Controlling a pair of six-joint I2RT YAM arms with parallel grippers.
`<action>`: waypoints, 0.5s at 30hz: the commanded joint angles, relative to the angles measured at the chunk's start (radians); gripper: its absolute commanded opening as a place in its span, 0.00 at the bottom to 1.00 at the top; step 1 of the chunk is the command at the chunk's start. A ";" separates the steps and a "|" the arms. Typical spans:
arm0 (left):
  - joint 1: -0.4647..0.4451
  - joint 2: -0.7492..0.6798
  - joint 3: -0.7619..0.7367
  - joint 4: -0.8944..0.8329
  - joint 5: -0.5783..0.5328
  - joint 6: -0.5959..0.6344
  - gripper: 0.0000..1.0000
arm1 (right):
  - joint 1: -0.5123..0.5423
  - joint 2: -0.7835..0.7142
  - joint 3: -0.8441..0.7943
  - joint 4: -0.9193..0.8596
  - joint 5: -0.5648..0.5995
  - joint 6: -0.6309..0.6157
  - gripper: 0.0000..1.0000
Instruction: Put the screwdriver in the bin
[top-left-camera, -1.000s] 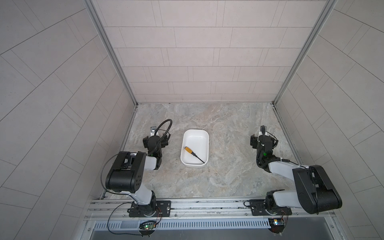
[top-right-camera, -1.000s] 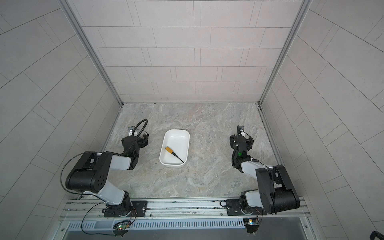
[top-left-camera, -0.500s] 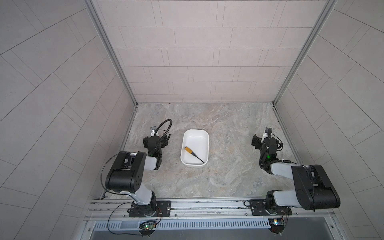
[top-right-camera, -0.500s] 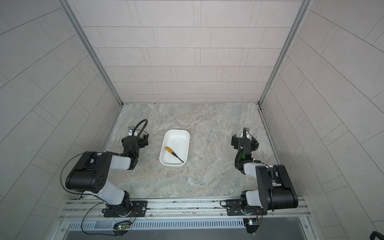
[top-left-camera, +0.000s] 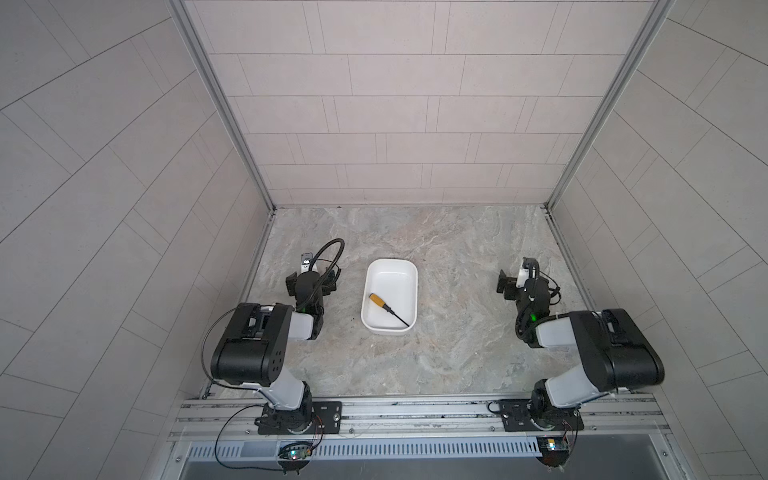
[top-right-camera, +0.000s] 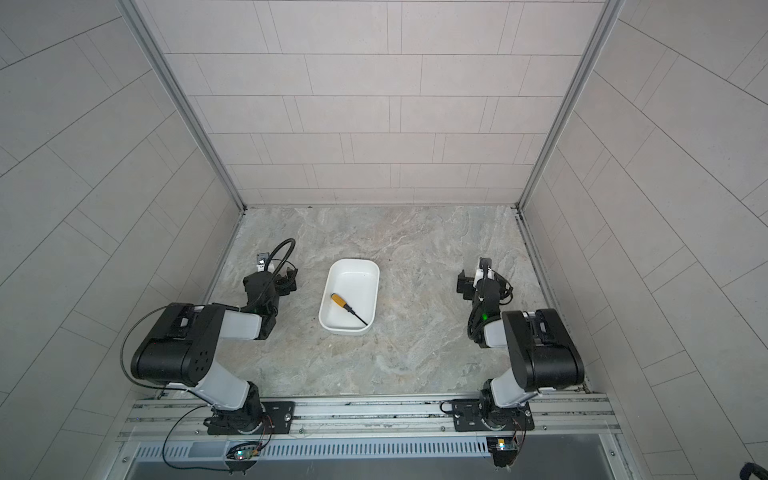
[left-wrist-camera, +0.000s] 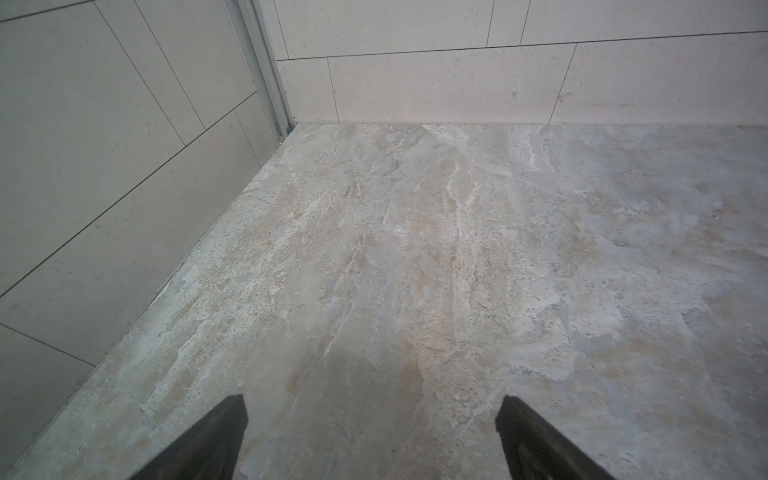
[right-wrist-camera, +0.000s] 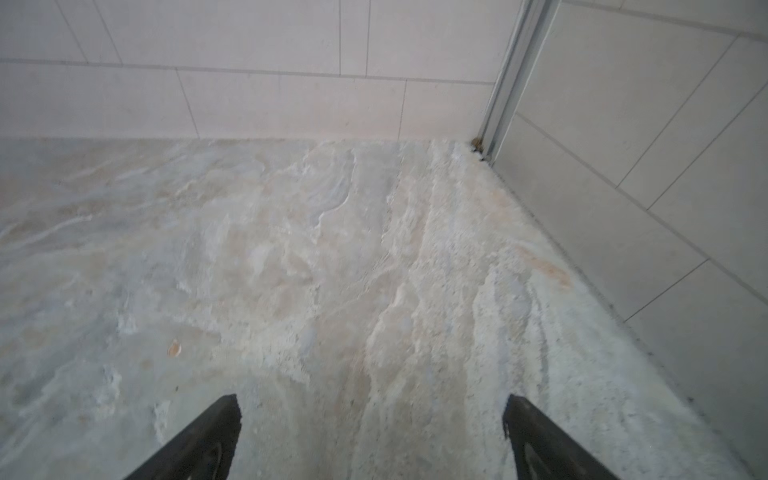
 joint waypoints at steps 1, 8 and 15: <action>0.000 -0.005 0.010 0.005 0.005 0.005 1.00 | 0.006 -0.012 -0.030 0.163 -0.029 -0.028 0.99; -0.001 -0.005 0.010 0.006 0.005 0.005 1.00 | 0.004 -0.019 0.102 -0.099 -0.139 -0.068 0.99; 0.000 -0.004 0.010 0.006 0.006 0.006 1.00 | -0.015 -0.010 0.102 -0.080 -0.201 -0.058 0.99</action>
